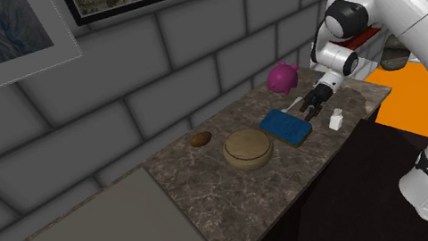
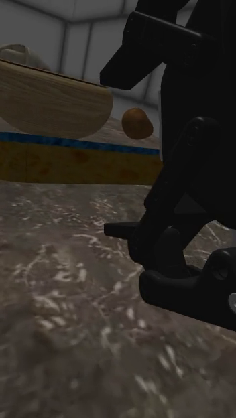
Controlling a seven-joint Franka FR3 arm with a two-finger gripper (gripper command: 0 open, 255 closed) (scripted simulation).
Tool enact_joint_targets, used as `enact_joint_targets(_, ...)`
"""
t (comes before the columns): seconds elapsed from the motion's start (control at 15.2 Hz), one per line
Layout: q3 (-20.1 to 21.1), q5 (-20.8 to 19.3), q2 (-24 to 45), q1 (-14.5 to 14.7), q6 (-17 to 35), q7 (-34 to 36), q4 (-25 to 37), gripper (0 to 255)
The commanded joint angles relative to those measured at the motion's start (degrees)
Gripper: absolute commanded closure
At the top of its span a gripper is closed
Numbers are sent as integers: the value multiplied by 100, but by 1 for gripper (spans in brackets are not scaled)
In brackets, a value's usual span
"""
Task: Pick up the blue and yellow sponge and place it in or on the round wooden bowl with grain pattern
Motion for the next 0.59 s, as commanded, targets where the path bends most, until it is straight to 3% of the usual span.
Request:
enact_joint_targets(0.0,53,72,6,64,72,-7,-54,0)
enact_joint_targets(0.53,123,170,21,148,178,-31,-133,0)
